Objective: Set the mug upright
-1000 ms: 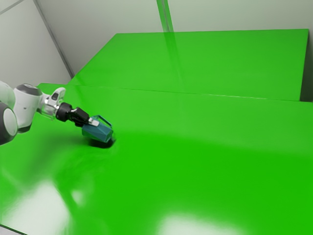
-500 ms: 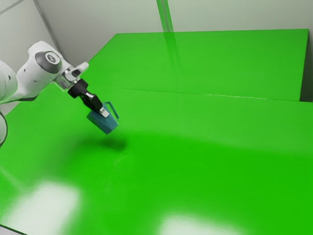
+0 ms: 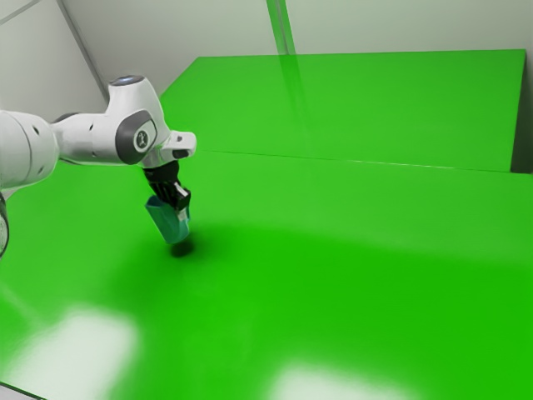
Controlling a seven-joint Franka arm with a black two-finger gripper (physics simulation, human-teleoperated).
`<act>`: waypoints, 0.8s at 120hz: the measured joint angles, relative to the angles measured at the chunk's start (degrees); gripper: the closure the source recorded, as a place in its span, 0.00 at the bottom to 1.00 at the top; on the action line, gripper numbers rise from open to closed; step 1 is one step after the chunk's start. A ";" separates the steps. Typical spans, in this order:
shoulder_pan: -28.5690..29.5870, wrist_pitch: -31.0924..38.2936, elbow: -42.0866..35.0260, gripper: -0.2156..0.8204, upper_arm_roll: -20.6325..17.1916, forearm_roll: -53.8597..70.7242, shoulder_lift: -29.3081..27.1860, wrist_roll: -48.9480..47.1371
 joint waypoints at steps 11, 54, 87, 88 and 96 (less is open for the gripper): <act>-0.02 2.04 -0.65 0.96 -0.09 1.21 1.42 -3.72; -0.08 7.62 -3.91 0.59 -0.53 0.70 1.24 -13.78; -0.26 6.25 -3.97 0.31 -0.60 0.34 -4.84 -17.80; -0.27 6.12 -3.97 0.31 -0.60 0.34 -5.05 -17.90; -0.29 4.99 -3.83 0.28 -0.62 0.30 -6.64 -18.59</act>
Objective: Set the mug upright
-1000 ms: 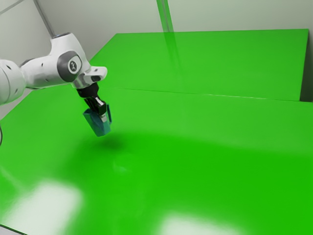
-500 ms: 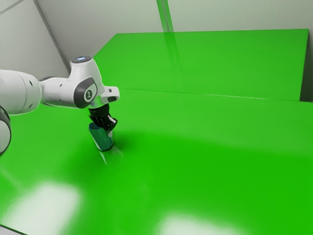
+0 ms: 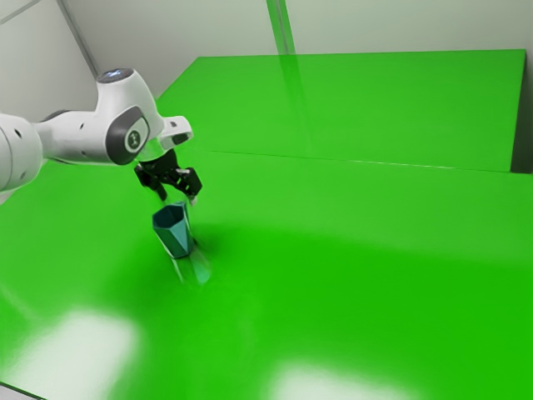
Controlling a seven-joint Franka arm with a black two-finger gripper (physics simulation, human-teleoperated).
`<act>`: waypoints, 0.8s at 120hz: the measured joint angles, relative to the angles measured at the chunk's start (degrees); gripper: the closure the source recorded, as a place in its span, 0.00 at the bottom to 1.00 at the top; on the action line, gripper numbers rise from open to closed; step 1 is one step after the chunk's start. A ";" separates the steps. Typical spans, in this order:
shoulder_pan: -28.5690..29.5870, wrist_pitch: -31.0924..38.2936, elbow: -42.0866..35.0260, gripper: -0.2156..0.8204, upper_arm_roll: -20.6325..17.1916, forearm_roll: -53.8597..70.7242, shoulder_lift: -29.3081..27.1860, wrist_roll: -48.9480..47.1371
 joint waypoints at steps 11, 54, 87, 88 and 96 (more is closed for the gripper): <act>0.13 -2.16 1.89 0.26 -0.04 -0.05 -0.67 -0.79; -0.14 -19.46 18.87 0.22 -0.35 -2.42 -1.13 -1.20; -0.25 -27.55 21.29 0.21 -1.13 -2.91 -2.56 -0.16; -0.26 -27.67 21.29 0.21 -1.13 -2.92 -2.56 -0.13; -0.28 -28.44 21.30 0.21 -1.15 -2.99 -2.57 0.07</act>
